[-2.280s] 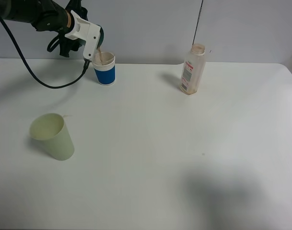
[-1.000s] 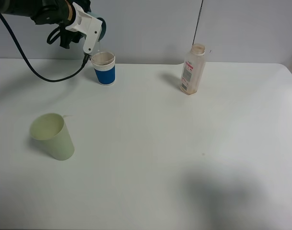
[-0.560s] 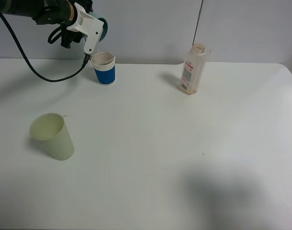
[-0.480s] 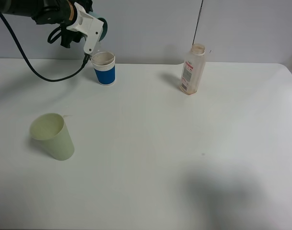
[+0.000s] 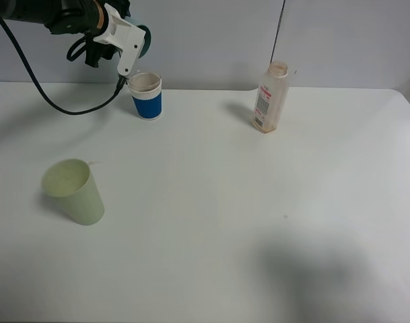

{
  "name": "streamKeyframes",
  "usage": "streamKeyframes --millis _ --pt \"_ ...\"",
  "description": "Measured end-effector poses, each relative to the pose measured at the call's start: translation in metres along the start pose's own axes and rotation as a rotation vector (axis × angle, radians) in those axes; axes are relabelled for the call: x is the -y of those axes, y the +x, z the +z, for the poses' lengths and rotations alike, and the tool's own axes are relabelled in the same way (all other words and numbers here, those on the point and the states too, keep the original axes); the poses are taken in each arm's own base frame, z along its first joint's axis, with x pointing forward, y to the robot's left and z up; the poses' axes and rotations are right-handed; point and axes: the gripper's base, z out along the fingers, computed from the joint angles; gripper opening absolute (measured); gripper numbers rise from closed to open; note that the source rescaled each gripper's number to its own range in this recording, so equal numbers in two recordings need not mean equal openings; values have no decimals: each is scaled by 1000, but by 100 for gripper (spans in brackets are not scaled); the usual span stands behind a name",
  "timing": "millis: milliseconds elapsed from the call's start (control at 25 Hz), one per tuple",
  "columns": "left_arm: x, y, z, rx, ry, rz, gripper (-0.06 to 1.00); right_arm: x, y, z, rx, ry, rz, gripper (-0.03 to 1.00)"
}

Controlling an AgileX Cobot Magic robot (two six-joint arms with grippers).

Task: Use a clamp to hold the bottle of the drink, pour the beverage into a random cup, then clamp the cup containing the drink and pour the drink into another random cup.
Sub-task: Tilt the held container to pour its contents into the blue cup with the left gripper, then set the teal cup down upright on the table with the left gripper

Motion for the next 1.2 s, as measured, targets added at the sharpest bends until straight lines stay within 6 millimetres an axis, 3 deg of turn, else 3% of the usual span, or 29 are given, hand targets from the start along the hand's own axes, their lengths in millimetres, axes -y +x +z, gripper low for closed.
streamKeyframes --millis 440,600,800,1200 --pt "0 0 0 1 1 -23 0 0 0 0 0 0 0 100" --pt "0 0 0 6 5 -116 0 0 0 0 0 0 0 100" --pt "1 -2 0 16 17 -404 0 0 0 0 0 0 0 100" --pt "3 7 -1 1 20 -650 0 0 0 0 0 0 0 100"
